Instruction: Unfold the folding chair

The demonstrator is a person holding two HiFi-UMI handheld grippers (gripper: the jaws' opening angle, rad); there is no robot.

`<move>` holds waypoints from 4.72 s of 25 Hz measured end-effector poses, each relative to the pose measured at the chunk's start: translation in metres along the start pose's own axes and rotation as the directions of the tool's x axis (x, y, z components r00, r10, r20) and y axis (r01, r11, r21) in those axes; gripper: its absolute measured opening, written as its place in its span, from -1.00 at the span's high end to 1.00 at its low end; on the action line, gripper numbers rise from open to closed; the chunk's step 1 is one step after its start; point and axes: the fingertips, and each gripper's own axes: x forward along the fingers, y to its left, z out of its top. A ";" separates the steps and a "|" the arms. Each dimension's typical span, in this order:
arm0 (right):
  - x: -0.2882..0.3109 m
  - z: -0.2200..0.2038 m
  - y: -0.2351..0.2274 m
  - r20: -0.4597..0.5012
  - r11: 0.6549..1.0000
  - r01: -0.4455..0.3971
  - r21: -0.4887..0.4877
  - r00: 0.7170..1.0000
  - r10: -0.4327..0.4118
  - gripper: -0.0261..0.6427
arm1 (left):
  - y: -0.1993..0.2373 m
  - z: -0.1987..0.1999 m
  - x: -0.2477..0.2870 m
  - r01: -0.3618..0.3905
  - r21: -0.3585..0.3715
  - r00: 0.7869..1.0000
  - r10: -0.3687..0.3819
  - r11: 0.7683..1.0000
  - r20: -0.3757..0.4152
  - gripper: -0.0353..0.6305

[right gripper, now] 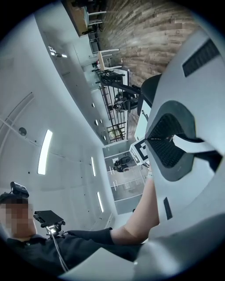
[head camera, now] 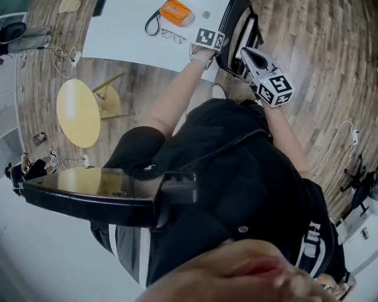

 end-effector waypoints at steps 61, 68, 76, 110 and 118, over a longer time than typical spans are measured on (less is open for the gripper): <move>-0.070 -0.206 -0.200 -0.410 0.852 0.367 0.375 0.889 -0.203 0.77 | -0.165 0.013 0.062 -0.120 0.019 0.993 0.120 0.993 -0.020 0.66; -0.063 -0.248 -0.230 -0.504 0.819 0.438 0.370 0.835 -0.218 0.49 | -0.187 0.015 0.071 -0.155 0.011 0.988 0.155 0.988 0.005 0.67; -0.048 -0.286 -0.255 -0.590 0.762 0.549 0.344 0.757 -0.280 0.07 | -0.204 0.013 0.075 -0.175 0.025 0.984 0.174 0.984 0.024 0.67; -0.012 -0.343 -0.289 -0.654 0.720 0.607 0.337 0.701 -0.285 0.38 | -0.191 0.011 0.068 -0.140 0.020 0.987 0.138 0.990 0.081 0.67; -0.026 -0.347 -0.296 -0.654 0.702 0.611 0.365 0.705 -0.273 0.38 | -0.170 0.010 0.063 -0.087 0.026 0.994 0.085 0.996 0.075 0.67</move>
